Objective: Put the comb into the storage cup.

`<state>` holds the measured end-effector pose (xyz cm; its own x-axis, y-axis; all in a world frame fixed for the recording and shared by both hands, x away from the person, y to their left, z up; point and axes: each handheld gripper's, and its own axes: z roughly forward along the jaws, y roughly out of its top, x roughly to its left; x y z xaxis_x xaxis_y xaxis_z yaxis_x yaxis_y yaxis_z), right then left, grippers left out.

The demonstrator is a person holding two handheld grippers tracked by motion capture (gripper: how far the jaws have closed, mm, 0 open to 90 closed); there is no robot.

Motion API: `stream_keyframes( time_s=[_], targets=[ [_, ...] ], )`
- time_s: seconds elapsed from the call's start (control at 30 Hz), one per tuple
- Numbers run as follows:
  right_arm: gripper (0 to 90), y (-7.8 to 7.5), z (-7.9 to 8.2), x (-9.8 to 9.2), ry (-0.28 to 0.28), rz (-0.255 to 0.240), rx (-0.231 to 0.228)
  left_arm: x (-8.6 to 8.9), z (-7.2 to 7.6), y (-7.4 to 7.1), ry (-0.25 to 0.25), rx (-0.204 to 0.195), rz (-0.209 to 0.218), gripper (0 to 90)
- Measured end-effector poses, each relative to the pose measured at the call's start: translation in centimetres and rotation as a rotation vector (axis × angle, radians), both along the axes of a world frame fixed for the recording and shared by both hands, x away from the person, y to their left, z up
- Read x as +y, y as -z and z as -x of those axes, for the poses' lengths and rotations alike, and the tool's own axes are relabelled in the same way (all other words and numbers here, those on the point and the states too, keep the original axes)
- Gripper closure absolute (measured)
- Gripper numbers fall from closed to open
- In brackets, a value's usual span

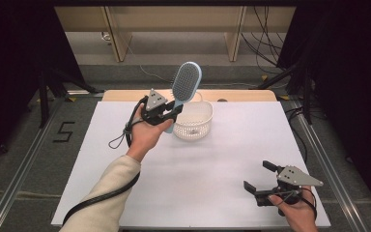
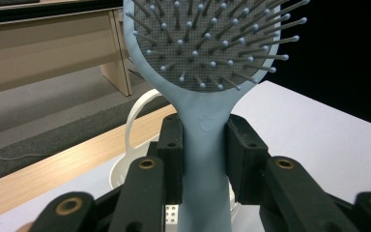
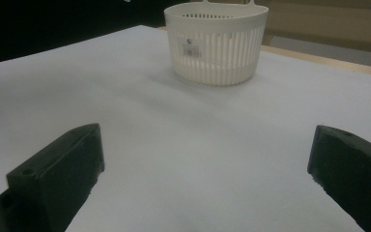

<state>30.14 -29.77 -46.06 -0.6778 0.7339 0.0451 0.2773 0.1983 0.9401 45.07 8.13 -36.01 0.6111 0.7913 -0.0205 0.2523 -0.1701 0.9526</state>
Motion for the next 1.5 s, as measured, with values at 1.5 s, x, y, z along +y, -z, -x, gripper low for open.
stream_keyframes(
  time_s=[1.5],
  targets=[
    [0.2, 0.0, 0.0, 0.0, -0.001, -0.006, 0.0, -0.7, -1.3, -0.5, 0.011, -0.002, 0.007, 70.0]
  ],
)
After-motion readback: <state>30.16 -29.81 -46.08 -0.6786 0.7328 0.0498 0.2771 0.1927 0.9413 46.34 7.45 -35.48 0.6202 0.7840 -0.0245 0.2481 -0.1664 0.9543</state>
